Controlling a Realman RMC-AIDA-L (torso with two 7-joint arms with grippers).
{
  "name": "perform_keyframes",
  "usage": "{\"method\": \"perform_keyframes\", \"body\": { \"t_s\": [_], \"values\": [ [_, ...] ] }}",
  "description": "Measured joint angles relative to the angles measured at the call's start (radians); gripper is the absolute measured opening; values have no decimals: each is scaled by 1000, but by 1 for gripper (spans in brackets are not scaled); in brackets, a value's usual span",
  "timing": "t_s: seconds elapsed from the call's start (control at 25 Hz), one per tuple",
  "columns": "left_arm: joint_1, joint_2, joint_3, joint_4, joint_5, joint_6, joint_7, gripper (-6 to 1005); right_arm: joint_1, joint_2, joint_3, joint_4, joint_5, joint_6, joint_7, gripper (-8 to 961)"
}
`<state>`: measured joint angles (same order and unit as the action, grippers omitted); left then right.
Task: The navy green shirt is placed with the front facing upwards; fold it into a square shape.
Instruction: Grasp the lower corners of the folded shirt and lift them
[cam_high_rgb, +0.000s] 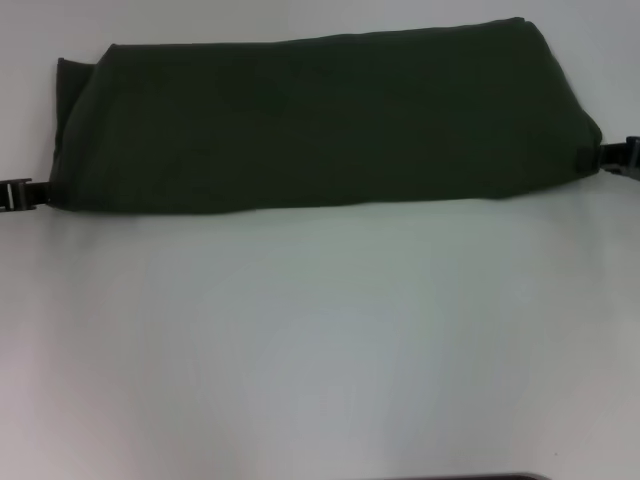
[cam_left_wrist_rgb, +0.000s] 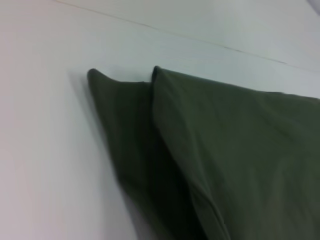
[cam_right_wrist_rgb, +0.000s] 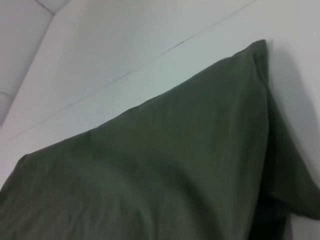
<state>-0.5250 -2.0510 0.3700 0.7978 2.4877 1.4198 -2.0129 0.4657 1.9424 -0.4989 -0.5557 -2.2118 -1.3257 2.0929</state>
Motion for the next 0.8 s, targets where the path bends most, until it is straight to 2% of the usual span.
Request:
{"method": "perform_keyframes", "body": {
  "t_s": [0.24, 0.44, 0.8],
  "values": [
    [27, 3, -56, 15, -2, 90, 30, 4, -47, 2, 30, 0, 0, -56, -31, 11],
    [58, 4, -87, 48, -8, 182, 34, 4, -95, -5, 81, -2, 0, -124, -63, 11],
    [105, 1, -113, 83, -12, 281, 38, 3, -168, -12, 121, -3, -1, -251, -130, 10]
  ]
}}
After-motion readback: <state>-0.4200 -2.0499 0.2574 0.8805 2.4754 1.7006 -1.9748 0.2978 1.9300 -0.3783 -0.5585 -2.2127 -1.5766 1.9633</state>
